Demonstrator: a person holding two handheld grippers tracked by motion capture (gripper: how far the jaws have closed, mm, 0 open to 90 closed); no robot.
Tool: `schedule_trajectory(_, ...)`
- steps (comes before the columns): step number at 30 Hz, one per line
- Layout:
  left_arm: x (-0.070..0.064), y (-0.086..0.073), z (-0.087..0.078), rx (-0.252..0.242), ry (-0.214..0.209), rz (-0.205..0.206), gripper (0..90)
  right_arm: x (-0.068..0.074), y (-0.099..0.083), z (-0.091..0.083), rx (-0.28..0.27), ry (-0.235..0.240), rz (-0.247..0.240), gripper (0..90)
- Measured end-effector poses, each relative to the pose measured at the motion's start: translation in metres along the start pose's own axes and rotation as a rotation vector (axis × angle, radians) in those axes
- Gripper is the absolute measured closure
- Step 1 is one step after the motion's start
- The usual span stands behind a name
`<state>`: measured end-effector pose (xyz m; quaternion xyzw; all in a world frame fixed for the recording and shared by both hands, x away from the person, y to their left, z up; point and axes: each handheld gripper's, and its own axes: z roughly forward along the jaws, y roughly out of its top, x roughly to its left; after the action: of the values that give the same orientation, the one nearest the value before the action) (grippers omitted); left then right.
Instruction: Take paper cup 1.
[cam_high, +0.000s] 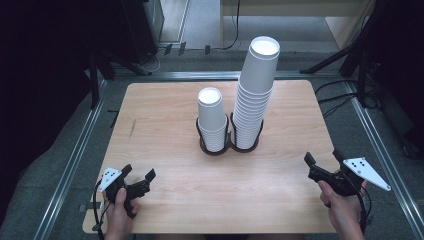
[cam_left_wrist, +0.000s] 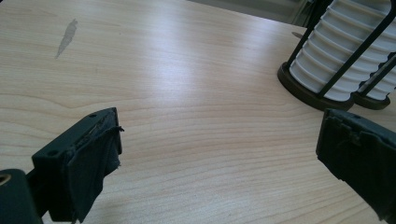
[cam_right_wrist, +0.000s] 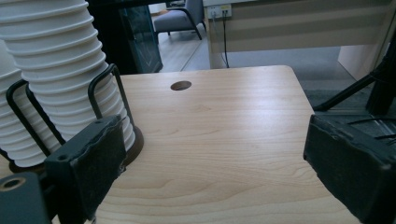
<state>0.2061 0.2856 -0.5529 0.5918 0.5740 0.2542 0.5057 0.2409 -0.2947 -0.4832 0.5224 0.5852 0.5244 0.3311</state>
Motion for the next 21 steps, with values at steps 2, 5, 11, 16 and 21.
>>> schedule_trajectory(2, 0.0, 0.0, 0.0, 0.002, 0.002, 0.001, 0.2, 0.004, 0.005, 0.001, 0.0, -0.002, -0.006, 5.0)
schedule_trajectory(5, 0.0, 0.0, 0.0, 0.001, 0.003, 0.001, 0.2, 0.01, 0.012, 0.003, 0.0, 0.013, -0.007, 5.0)
schedule_trajectory(11, -0.001, 0.0, 0.001, 0.005, 0.002, 0.01, 0.2, 0.025, 0.031, 0.007, -0.009, 0.053, -0.028, 5.5)
schedule_trajectory(16, -0.002, 0.0, 0.001, 0.005, 0.005, 0.013, 0.2, 0.034, 0.042, 0.01, -0.023, 0.076, -0.04, 5.5)
schedule_trajectory(21, -0.002, 0.0, 0.001, 0.005, 0.004, 0.014, 0.2, 0.044, 0.054, 0.015, -0.036, 0.091, -0.054, 5.4)
